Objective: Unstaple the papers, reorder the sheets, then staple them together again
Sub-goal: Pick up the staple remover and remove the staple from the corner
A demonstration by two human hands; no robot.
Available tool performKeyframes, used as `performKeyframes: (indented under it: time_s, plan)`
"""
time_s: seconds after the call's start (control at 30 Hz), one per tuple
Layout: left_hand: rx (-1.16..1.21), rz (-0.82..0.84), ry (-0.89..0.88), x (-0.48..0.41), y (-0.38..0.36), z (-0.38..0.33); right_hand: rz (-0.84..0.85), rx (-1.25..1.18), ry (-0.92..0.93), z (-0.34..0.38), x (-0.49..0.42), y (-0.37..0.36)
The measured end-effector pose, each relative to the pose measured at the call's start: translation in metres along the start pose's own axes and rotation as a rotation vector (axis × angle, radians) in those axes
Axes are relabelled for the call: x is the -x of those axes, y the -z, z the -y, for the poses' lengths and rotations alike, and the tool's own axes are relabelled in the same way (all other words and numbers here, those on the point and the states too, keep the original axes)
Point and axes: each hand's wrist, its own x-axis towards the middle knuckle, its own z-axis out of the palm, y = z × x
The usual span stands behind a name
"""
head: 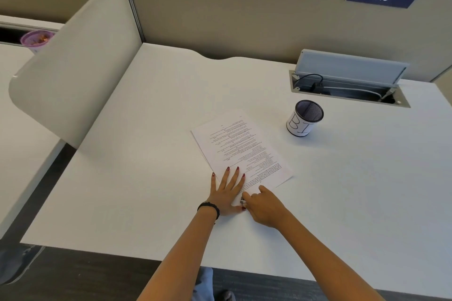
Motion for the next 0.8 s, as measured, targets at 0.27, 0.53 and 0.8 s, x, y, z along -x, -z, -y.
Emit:
performKeyframes:
  time_s: [0.27, 0.53, 0.8]
  plan:
    - [0.011, 0.028, -0.007, 0.003, 0.005, -0.003, 0.011, -0.057, -0.111, 0.009, -0.001, -0.002]
    - [0.003, 0.056, -0.011, 0.005, 0.008, -0.002, 0.021, -0.245, -0.177, -0.002, -0.011, 0.003]
    - [0.022, 0.065, -0.022, 0.005, 0.01, -0.002, -0.012, -0.131, 0.029, -0.015, 0.002, 0.003]
